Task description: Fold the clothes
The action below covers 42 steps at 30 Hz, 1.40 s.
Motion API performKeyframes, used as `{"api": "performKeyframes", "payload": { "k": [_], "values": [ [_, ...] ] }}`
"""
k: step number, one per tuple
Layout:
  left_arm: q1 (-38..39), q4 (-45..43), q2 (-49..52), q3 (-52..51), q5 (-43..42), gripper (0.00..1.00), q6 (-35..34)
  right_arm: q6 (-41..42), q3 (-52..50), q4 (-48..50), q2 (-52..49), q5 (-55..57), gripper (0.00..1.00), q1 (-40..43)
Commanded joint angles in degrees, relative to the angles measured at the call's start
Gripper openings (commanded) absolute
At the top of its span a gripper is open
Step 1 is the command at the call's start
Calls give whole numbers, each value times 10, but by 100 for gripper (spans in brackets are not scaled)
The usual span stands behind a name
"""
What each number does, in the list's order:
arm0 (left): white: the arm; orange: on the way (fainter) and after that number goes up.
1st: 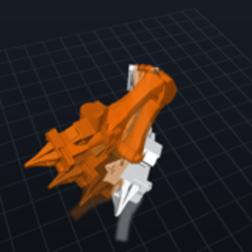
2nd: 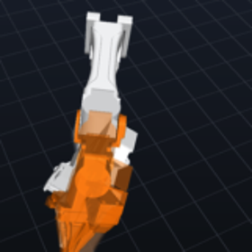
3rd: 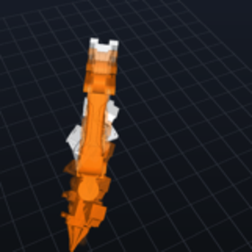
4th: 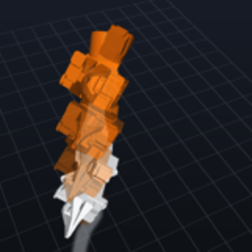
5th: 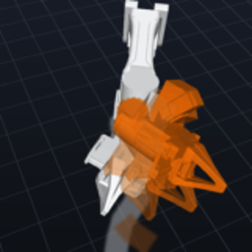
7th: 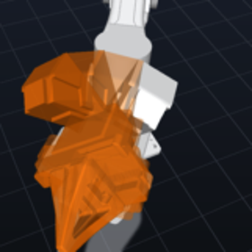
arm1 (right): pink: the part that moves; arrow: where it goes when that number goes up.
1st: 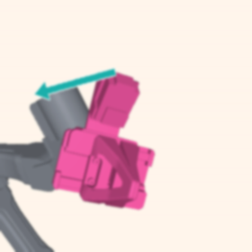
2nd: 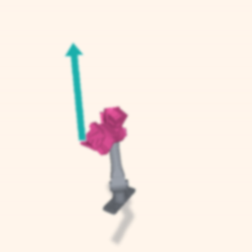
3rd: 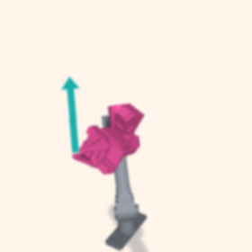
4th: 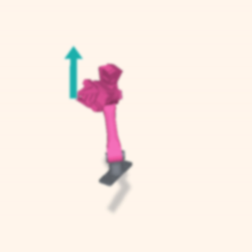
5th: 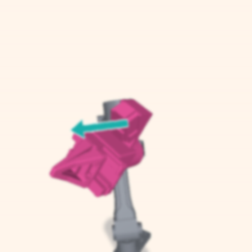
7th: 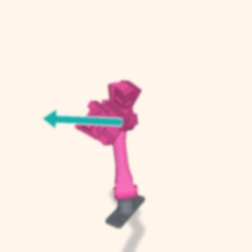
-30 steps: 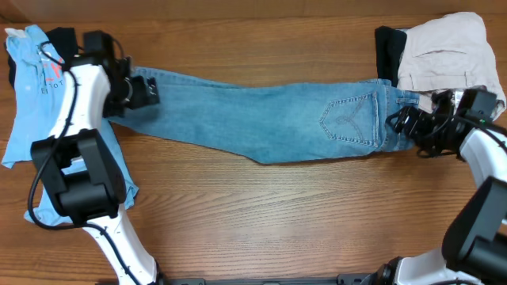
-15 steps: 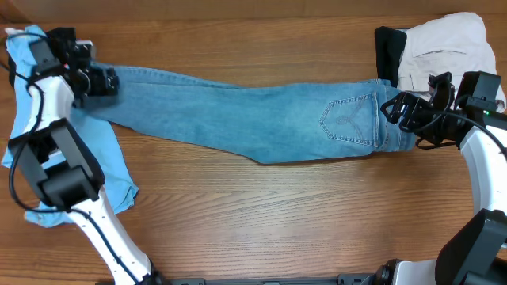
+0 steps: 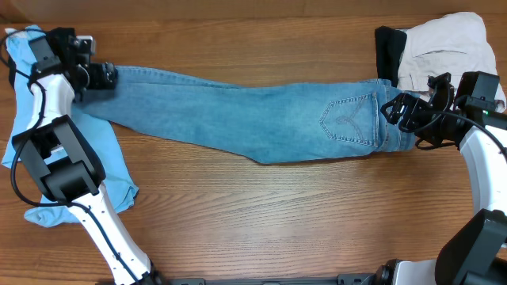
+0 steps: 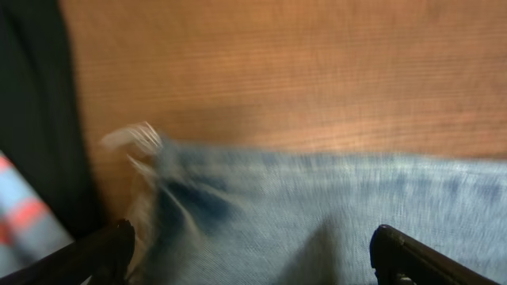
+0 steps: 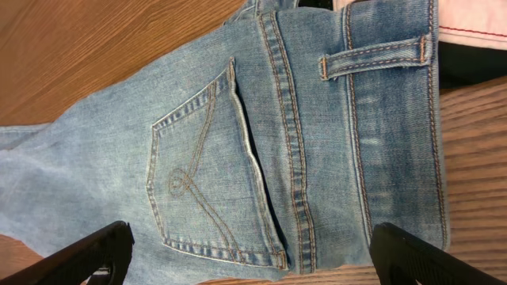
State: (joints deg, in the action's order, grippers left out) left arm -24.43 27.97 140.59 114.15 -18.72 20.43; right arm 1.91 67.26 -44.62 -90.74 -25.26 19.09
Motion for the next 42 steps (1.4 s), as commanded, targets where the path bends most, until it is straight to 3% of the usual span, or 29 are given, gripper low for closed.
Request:
{"api": "performKeyframes", "payload": {
  "k": [1, 5, 11, 21, 23, 24, 26, 29, 32, 36, 40, 42],
  "values": [
    [-5, 15, 6, 41, -8, 98, 37, 0, 10, 1, 7, 3, 100, -3],
    [-7, 40, 16, 38, -7, 98, 67, 0, 10, 1, 7, 4, 100, -3],
    [-8, 35, 26, 37, 26, 98, 68, 0, 10, -5, 7, 11, 100, -3],
    [-10, 53, 73, 30, 7, 95, 74, 0, 10, -8, 7, 12, 100, -3],
    [-10, 61, 82, 30, 7, 89, 65, 0, 10, -7, 7, 12, 100, -3],
    [-10, 66, 82, 30, 7, 80, 61, 0, 10, -7, 7, 12, 100, -3],
    [-10, 64, 81, 30, 7, 51, 29, 0, 10, -7, 7, 12, 100, -3],
    [-10, 69, 81, 30, 7, 35, -14, 0, 10, -7, 7, 12, 100, -3],
    [-10, 73, 74, 34, 7, 5, -70, 0, 10, -7, 7, 12, 100, -3],
    [-10, 182, 58, 131, 7, 4, -103, 0, 10, -7, 7, 12, 100, -3],
    [-10, 414, 51, 375, 17, 4, -117, 1, 10, -8, 7, 12, 100, -3],
    [-10, 480, 51, 460, 46, 4, -128, 0, 10, -8, 7, 12, 100, -3]
  ]
}}
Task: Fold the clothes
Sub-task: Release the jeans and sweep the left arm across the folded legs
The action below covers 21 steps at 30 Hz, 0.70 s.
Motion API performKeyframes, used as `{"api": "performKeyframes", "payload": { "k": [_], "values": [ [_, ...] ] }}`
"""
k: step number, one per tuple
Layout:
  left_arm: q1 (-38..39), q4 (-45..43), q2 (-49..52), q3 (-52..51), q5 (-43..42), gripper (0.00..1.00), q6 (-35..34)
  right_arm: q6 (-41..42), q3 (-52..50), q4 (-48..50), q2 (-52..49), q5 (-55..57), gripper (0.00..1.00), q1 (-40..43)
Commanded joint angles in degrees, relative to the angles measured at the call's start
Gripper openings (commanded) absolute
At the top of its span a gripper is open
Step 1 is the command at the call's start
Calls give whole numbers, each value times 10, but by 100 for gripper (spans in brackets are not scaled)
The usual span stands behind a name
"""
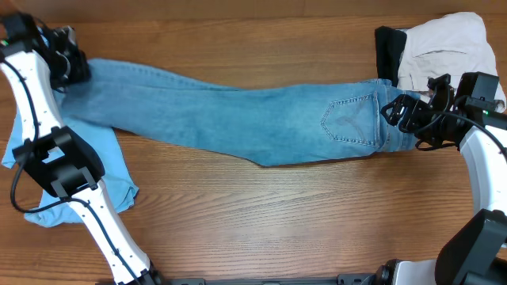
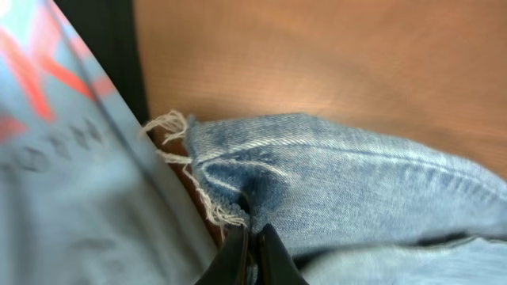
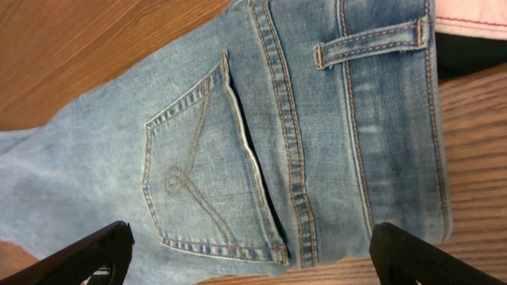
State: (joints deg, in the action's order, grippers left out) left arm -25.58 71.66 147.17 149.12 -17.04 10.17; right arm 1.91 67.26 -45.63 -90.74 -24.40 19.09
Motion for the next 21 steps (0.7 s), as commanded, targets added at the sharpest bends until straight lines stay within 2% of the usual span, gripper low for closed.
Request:
{"api": "performKeyframes", "payload": {
  "k": [1, 4, 8, 13, 17, 21],
  "values": [
    [2, 83, -15, 160, 61, 4, -26, 0, 10, 1, 7, 3, 100, -3],
    [2, 144, -15, 227, 112, 4, -28, 0, 10, -2, 7, 3, 100, -3],
    [23, 181, -15, 243, 71, 4, -44, 0, 10, -10, 7, 3, 100, -3],
    [140, 185, -14, 242, 61, 4, -47, 0, 10, -10, 7, 3, 100, -3],
    [233, 184, -12, 230, 61, 4, -81, 0, 17, 5, 7, -40, 100, -3],
    [333, 181, -12, 200, 63, 4, -99, 0, 128, -33, 8, -75, 100, -2]
  ]
}}
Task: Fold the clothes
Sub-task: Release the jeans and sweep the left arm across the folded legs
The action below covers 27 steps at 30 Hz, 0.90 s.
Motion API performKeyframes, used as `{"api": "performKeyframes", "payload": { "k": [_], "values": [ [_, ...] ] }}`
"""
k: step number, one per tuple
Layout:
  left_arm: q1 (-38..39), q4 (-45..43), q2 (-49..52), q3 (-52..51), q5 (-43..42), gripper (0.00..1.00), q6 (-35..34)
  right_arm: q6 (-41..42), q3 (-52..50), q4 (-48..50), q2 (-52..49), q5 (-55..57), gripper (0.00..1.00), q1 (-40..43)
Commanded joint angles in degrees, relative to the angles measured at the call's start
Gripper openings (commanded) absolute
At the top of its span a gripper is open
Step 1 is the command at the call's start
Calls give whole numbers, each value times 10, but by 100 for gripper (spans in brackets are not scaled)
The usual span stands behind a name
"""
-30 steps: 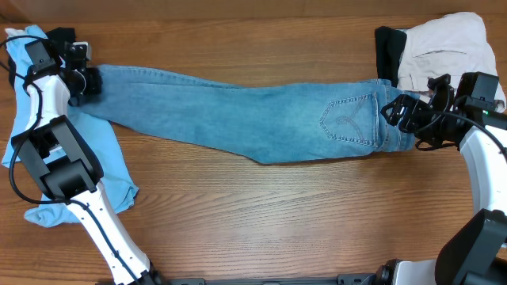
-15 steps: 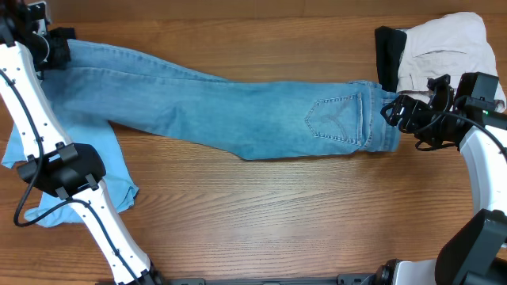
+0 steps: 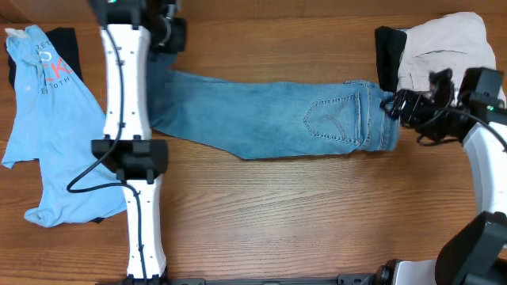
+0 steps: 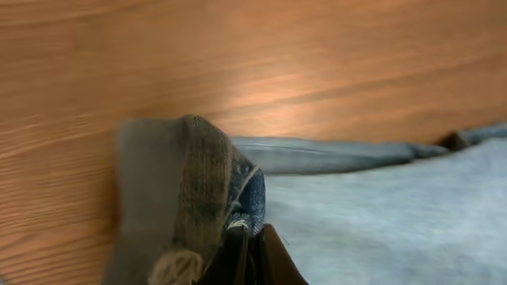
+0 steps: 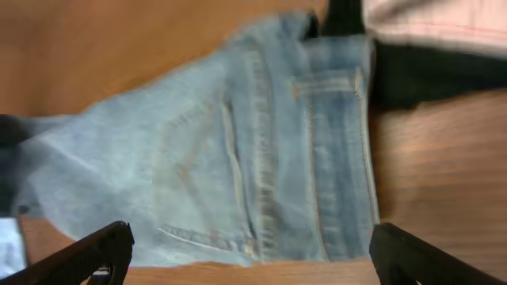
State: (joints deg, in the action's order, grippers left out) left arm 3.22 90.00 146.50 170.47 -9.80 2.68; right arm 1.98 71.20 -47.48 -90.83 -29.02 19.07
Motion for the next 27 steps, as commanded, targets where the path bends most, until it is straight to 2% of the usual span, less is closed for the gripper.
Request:
{"api": "performKeyframes", "payload": {
  "k": [1, 9, 10, 11, 14, 18, 22, 24, 27],
  "values": [
    [65, -1, -5, -18, 2, 4, -37, 0, 114, -27, 9, -28, 100, -2],
    [175, -28, -5, -91, 13, 6, -57, -1, 349, -115, 9, -28, 100, -2],
    [182, -42, -5, -105, 13, 36, -57, 0, 366, -119, 9, -29, 100, -2],
    [188, -56, -5, -119, 13, 99, -57, -1, 381, -127, 9, -28, 100, -2],
    [188, -74, -7, -126, 14, 100, -57, -1, 390, -148, 10, -28, 100, -2],
    [174, -9, -30, -73, -8, 100, -49, -5, 390, -173, 10, -19, 100, -2],
    [180, 51, -29, -72, 7, 100, 26, -5, 387, -221, 9, 26, 100, -2],
    [178, 68, -34, -69, 28, 100, 19, -5, 367, -261, 7, 37, 100, -2],
    [169, 65, -74, -67, 25, 100, -16, -23, 279, -280, 4, 37, 100, -2]
  ]
}}
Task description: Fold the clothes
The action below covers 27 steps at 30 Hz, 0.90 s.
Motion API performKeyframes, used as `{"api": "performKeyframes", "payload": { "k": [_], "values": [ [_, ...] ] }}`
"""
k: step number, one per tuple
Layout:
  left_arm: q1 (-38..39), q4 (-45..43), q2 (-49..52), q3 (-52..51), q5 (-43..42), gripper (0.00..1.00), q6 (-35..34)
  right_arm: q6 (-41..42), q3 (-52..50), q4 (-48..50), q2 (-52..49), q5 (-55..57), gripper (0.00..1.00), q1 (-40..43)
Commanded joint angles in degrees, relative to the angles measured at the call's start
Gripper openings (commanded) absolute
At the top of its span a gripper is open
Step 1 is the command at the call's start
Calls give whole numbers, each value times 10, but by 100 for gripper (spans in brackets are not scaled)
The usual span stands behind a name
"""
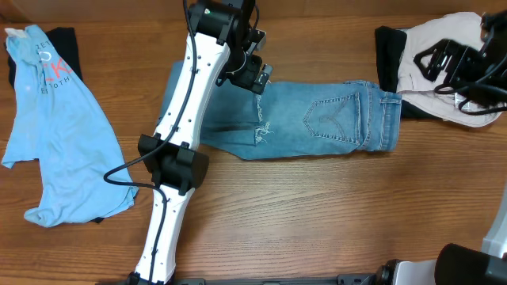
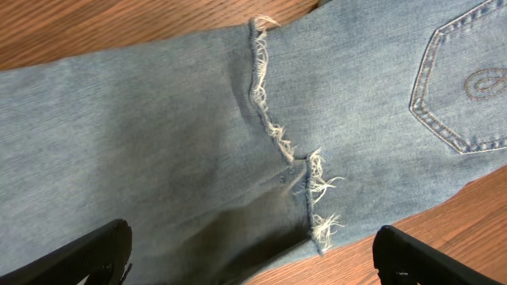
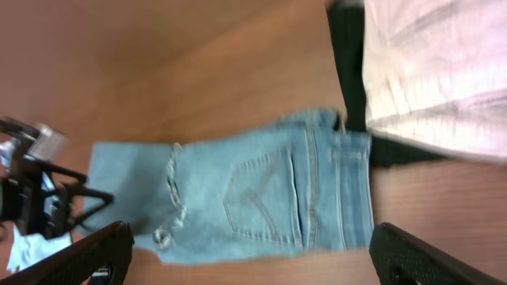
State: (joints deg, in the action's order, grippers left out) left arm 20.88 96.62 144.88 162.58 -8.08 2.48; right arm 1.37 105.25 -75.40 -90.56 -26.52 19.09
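Note:
The light blue jeans (image 1: 317, 119) lie folded in half across the table's far middle. Their frayed leg hems (image 1: 259, 127) rest on top, left of the back pocket (image 1: 333, 117). My left gripper (image 1: 260, 79) hovers open over the fold, nothing between its fingers. In the left wrist view the frayed hems (image 2: 285, 154) and the pocket (image 2: 467, 87) lie under the open left gripper (image 2: 249, 261). My right gripper (image 1: 432, 62) is open and raised at the far right. Its wrist view shows the jeans (image 3: 261, 190) from high up.
A light blue T-shirt (image 1: 55, 119) lies at the left on a black garment (image 1: 65, 36). At the far right a white garment (image 1: 444, 36) lies on another black garment (image 1: 386, 51), beside the jeans' waistband. The left arm (image 1: 190, 103) stretches across the table's middle.
My left gripper was shut on the leg hems at the far left of the jeans; now it is open and the hems lie by the back pocket. The right gripper has risen off the waistband.
The jeans lay at full length, my left gripper open at the leg hems and my right open at the waistband. Then the left was shut on the hems. Then it held them further right. Now the jeans lie folded in half and both grippers are free.

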Motion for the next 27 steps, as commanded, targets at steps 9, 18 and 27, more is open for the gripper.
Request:
{"api": "performKeyframes", "payload": {
  "k": [9, 18, 27],
  "values": [
    [-3, 2, -62, 6, 11, 100, -7, -31, -342, 229, 0, 10, 100, -2],
    [-2, 2, -62, 6, 11, 100, -8, -2, -524, 490, -25, 10, 100, 5],
    [-2, 2, -62, 6, 10, 100, -8, 34, -529, 555, -122, -38, 55, 5]
  ]
}}
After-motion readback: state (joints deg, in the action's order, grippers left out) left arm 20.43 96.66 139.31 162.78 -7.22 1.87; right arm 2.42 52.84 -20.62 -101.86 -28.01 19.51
